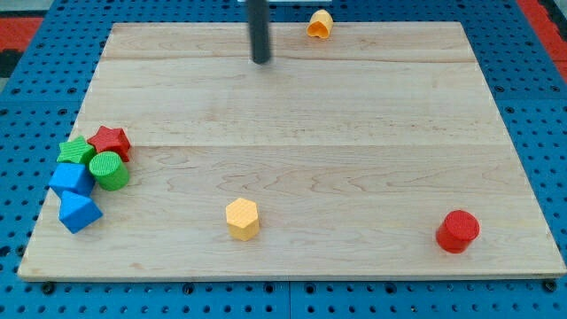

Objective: Place the hexagon right to the triangle

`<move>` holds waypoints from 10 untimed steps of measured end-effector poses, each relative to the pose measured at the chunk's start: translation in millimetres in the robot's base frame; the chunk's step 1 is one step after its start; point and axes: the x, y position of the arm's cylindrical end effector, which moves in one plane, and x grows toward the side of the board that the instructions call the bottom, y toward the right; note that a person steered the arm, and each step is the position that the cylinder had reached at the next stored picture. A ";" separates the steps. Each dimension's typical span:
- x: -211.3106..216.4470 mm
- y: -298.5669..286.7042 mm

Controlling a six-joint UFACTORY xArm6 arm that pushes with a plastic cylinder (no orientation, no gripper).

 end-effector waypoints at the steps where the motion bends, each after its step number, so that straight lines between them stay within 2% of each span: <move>1: 98.5 53.5; 2: 139.3 85.4; 3: 214.9 91.2; 4: 255.3 27.5; 5: 255.1 -92.8; 6: 217.2 -134.2; 7: 202.5 -118.4; 8: 114.8 -8.8; 9: 45.2 90.9; 10: -5.1 154.4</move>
